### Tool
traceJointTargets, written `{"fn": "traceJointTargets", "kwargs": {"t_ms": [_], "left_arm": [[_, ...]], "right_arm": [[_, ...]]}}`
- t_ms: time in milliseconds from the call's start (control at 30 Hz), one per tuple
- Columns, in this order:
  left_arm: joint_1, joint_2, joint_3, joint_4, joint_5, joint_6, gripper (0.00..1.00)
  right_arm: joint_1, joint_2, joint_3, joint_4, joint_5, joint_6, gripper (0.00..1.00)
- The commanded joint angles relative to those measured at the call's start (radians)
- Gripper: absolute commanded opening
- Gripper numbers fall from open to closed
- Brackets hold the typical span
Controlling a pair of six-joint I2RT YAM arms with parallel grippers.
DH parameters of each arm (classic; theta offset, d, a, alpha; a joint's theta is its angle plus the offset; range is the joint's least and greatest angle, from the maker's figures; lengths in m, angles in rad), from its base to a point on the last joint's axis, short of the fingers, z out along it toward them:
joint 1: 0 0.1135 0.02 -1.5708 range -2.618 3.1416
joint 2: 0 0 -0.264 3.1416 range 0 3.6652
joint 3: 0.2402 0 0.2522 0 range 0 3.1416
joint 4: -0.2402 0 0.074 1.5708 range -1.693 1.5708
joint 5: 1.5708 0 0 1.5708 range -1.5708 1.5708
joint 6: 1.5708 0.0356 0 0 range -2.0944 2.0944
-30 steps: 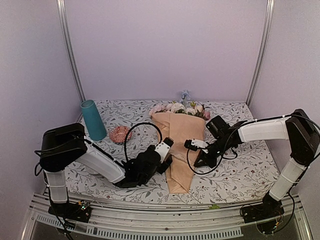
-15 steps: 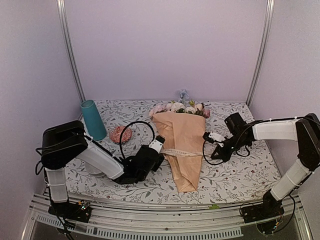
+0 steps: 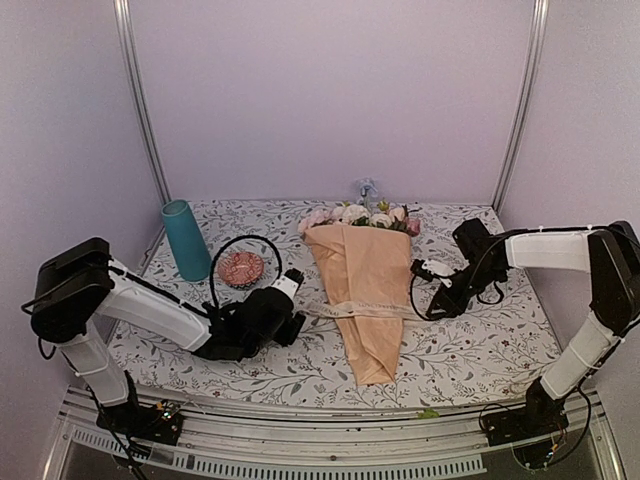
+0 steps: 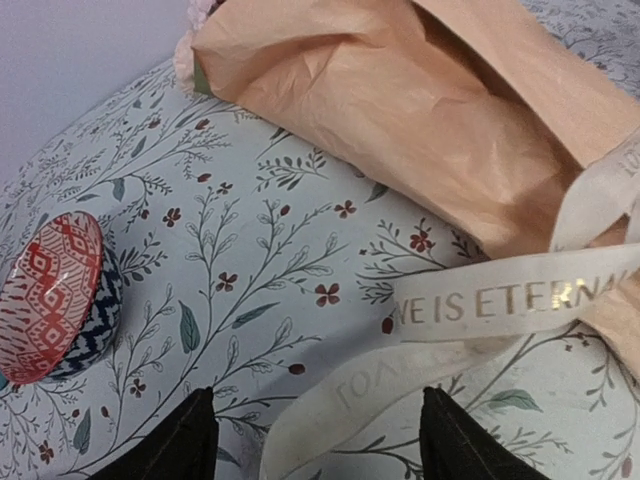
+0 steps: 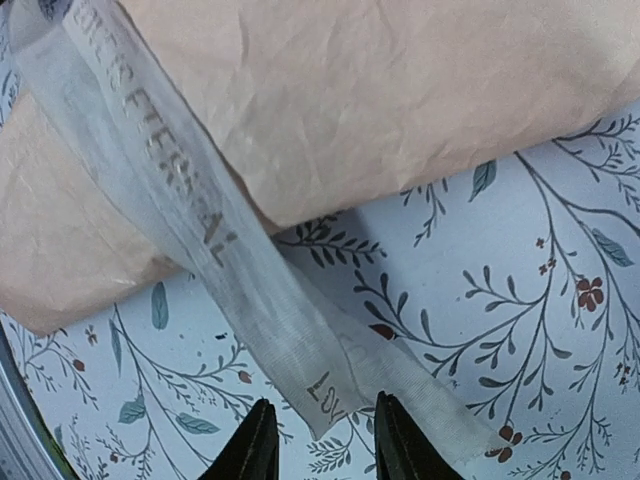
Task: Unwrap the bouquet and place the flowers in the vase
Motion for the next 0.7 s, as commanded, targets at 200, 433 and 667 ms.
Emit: {"fn": "traceJointTargets", "kwargs": {"t_ms": [200,433,667], "left_arm": [[-0.030,-0.143,-0.062,0.132,0.457,0.188,0.67],[-0.024,0.089,0.109,0.181,0.541,0.256,0.67],[-0.037,0.173,0.136,0.254,0.513,0.266,0.65]], "right_arm": [[0.138,0.091,0.203,-0.017,-0.073,-0.057,0.37],[0.236,0.226,0.337,0.002,-0.095,-0.035,0.38],[0.301,0.316,0.408,-0.011,-0.114,-0.029,0.31]]}}
